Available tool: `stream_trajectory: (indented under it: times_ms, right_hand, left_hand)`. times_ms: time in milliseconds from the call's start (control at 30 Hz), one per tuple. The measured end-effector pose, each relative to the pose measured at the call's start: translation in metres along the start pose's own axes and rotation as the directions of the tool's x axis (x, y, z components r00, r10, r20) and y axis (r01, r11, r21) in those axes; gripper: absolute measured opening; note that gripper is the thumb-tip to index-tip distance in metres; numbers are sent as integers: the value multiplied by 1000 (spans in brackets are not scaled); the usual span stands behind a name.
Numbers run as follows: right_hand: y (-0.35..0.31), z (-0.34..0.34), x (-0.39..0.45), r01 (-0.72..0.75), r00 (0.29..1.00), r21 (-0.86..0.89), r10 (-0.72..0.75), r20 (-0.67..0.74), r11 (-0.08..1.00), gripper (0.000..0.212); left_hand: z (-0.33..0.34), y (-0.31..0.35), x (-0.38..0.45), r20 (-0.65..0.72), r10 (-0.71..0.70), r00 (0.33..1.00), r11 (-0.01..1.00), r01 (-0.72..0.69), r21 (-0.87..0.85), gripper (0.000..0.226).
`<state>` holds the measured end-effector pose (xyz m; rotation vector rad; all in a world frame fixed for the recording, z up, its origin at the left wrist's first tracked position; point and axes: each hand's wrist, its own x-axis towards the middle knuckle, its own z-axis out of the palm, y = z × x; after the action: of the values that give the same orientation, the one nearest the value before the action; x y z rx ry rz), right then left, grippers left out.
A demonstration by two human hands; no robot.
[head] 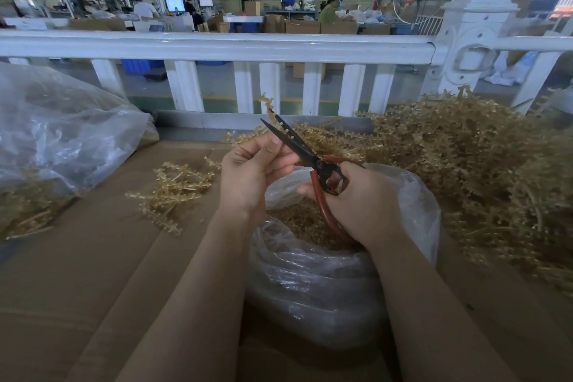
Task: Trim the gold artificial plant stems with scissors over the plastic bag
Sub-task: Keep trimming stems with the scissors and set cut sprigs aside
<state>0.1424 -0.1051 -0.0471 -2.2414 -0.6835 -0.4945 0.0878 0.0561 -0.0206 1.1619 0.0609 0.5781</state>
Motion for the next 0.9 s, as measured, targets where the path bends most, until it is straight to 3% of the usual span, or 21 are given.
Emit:
stream_trajectory:
  times_ms: [133, 267, 467, 900]
  right_hand:
    - [-1, 0, 0, 21, 1000, 2, -21, -9, 1000, 55]
    - [0, 0, 1, 16, 1000, -12, -15, 8, 1000, 70]
    - [1, 1, 1, 5, 1000, -26, -6, -8, 1000, 62]
    - [2, 3, 2, -14, 1000, -55, 15, 5, 998, 65]
  left_hand:
    - [-1, 0, 0, -2, 7, 1000, 1000, -7, 4, 13]
    - [-1, -1, 0, -21, 15, 1000, 999, -15, 35, 11]
    - [0, -1, -1, -12, 45, 999, 995, -44, 89, 25]
    - [2, -2, 1, -117, 1, 993, 1000, -3, -24, 10]
